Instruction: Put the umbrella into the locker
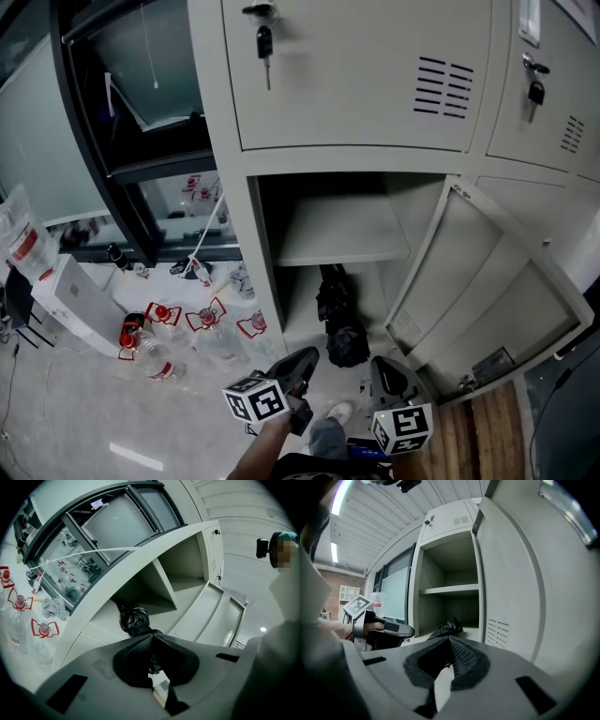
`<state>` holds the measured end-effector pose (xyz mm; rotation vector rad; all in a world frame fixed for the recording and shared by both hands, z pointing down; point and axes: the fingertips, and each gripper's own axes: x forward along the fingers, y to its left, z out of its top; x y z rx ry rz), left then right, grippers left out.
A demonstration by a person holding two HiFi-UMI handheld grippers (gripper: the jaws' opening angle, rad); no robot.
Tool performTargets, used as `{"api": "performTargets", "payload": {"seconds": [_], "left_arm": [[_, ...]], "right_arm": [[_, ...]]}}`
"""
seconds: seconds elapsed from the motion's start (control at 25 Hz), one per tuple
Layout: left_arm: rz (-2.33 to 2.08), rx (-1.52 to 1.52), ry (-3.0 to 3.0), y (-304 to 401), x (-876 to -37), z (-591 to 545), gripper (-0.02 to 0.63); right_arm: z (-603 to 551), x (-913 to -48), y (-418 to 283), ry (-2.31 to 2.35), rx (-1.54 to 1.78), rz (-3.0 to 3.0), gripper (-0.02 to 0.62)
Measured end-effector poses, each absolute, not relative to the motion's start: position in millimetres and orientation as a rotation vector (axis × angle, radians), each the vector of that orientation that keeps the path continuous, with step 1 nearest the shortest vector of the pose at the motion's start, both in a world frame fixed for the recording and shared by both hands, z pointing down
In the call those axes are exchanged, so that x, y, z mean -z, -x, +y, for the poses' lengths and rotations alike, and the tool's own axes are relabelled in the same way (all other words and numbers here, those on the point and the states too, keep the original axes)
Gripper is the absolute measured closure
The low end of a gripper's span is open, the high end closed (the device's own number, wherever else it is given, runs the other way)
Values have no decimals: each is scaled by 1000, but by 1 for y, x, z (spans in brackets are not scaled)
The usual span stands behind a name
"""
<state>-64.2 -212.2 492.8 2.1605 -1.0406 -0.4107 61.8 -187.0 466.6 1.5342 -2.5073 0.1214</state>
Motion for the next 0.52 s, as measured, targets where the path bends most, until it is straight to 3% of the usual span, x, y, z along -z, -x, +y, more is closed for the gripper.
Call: {"api": "performTargets", "payload": {"seconds": [0.52], "left_arm": [[-1048,407,-2155,70,-493,-211,592]], "right_arm": [[-186,-466,-57,-1539,-122,-2506,595]]}}
